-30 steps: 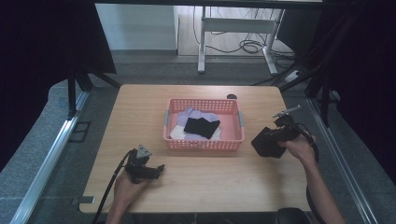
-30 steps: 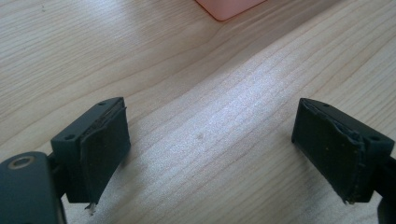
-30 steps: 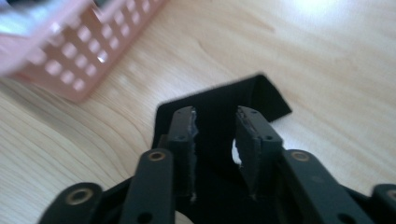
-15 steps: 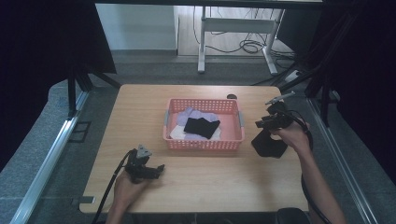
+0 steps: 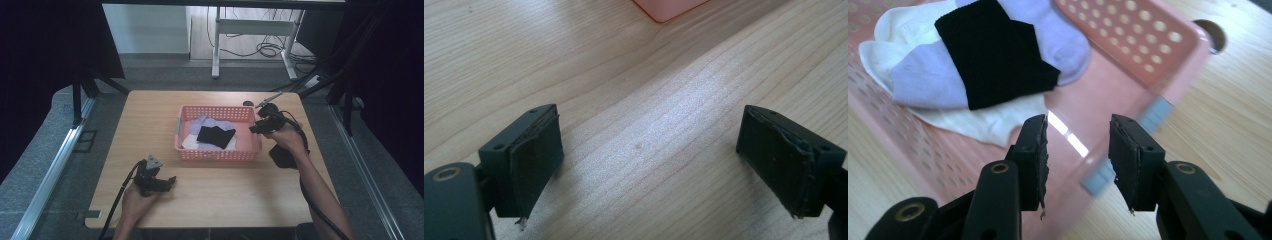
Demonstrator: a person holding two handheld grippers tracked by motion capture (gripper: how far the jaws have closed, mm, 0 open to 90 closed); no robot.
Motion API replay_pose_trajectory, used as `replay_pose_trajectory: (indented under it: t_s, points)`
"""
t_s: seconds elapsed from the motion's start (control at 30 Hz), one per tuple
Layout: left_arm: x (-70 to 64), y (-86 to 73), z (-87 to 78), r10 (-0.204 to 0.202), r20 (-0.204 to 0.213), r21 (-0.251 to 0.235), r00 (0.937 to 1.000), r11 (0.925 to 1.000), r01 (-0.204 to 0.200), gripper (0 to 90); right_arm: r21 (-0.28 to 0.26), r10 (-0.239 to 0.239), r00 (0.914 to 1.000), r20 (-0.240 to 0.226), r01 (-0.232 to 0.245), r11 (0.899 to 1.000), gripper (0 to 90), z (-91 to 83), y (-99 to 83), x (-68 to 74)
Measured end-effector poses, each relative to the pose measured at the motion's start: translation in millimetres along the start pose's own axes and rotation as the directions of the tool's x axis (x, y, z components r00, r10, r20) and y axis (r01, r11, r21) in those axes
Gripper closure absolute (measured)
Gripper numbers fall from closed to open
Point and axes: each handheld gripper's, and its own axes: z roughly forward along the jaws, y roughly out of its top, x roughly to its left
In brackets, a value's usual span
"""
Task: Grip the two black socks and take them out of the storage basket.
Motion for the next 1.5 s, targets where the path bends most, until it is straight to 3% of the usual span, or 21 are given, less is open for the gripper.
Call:
replay_pose_trajectory:
  t_s: [0.27, 0.5, 0.63, 0.87, 0.97, 1.07, 1.13, 1.27, 1.5]
  points:
    - [0.0, 0.0, 0.0, 0.0, 0.0, 0.0, 1.0, 1.0, 0.0, 10.8, 0.04, -0.022, 0.9996, -0.02, 0.022, 0.999, 59.5, 36.3, 20.7, 13.3]
    - [0.1, 0.0, 0.0, 0.001, 0.0, 0.001, 1.0, 1.0, -0.001, 10.8, 0.097, 0.007, 0.9998, -0.017, -0.005, 0.995, 58.3, 68.3, 31.9, 16.4]
    - [0.1, 0.0, 0.0, 0.001, 0.0, 0.001, 1.0, 1.0, -0.001, 10.8, 0.139, 0.031, 0.9995, 0.008, -0.032, 0.99, 56.9, 83.9, 38.3, 16.6]
    - [0.0, 0.0, 0.0, 0.0, 0.0, 0.0, 1.0, 1.0, 0.0, 10.8, 0.201, 0.057, 0.9984, -0.003, -0.055, 0.978, 54.9, 104.3, 44.5, 20.5]
    - [0.1, 0.0, 0.0, 0.0, 0.0, 0.0, 1.0, 1.0, 0.0, 10.8, 0.223, 0.064, 0.9979, -0.009, -0.06, 0.973, 59.8, 112.3, 44.2, 22.3]
    - [0.0, 0.0, 0.0, 0.0, 0.0, 0.0, 1.0, 1.0, 0.0, 10.8, 0.228, 0.06, 0.9982, -0.007, -0.057, 0.972, 77.2, 114.7, 44.0, 24.6]
    - [0.0, 0.0, 0.0, 0.0, 0.0, 0.0, 1.0, 1.0, 0.0, 10.8, 0.222, 0.049, 0.9987, -0.008, -0.046, 0.974, 84.2, 114.1, 44.1, 25.8]
    - [0.0, 0.0, 0.0, -0.001, 0.0, 0.0, 1.0, 1.0, 0.001, 10.8, 0.184, 0.031, 0.9995, -0.002, -0.03, 0.982, 86.1, 103.8, 47.5, 28.0]
    - [0.0, 0.0, 0.1, -0.001, 0.0, 0.0, 1.0, 1.0, 0.001, 10.8, 0.088, 0.008, 0.9997, -0.025, -0.006, 0.996, 86.1, 66.5, 60.9, 34.4]
